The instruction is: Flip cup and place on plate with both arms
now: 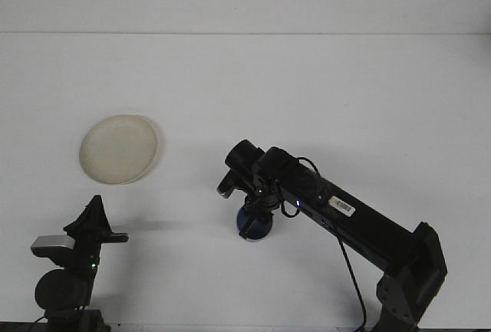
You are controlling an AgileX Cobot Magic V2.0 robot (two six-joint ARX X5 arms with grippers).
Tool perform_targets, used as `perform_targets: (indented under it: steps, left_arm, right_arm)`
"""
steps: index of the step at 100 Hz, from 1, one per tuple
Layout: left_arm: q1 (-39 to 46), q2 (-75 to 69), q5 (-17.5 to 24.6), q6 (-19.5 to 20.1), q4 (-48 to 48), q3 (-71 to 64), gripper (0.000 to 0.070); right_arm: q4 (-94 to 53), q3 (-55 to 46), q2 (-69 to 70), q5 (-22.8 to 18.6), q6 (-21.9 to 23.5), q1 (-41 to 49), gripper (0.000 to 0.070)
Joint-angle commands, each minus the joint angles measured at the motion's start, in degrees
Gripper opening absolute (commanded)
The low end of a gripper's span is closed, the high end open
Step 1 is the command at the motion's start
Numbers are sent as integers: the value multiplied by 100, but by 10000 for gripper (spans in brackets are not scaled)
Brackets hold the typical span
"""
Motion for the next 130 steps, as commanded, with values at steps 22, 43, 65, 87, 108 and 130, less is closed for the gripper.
perform_targets:
  steps: [22, 43, 65, 87, 108, 130]
  left_arm:
    - [4, -7, 7, -835, 66, -92, 14]
    - [4, -7, 247, -1864, 57, -33, 12]
    - [4, 4, 951, -2345, -439, 345, 13]
    - [4, 573, 1342, -2352, -879, 1174, 15]
    - [-13, 2085, 1882, -1679, -1176, 2363, 15]
    - [-350, 4105, 2253, -225, -2212, 4175, 15]
  right_arm:
    - [-247, 560, -61, -42, -46, 31, 350]
    - [-170, 1095, -785, -42, 7, -186, 348]
    - [721, 914, -1919, -363, 216, -730, 344]
    - [2295, -463, -3259, -361, 216, -1425, 265]
    - [4216, -2752, -4811, -363, 310, -2210, 266]
    - [5292, -4581, -6172, -358, 321, -2859, 266]
